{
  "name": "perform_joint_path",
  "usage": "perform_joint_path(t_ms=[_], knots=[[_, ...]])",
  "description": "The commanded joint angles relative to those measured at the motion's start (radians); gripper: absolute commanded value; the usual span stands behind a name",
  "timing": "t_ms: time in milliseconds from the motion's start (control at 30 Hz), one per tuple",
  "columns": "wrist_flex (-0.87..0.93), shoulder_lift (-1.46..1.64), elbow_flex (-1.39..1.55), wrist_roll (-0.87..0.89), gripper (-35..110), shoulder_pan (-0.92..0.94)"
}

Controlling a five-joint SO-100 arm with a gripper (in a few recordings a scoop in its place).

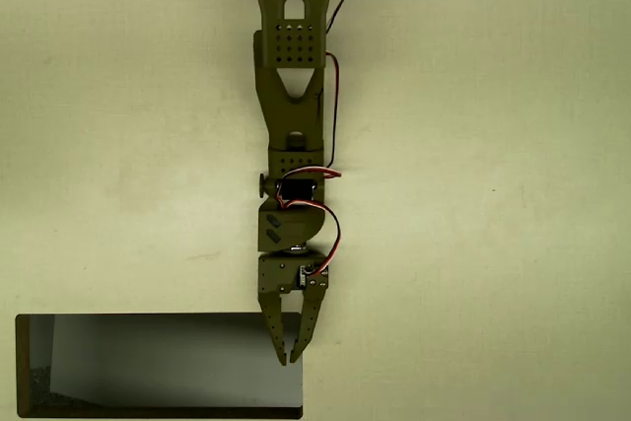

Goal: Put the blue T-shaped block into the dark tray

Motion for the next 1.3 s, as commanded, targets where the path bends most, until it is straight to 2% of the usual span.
perform_joint_path(t_ms=[0, 1267], knots=[[-0.029, -0.009, -0.015, -0.02, 0, -0.008], [-0.025, -0.009, -0.012, -0.058, 0, -0.006]])
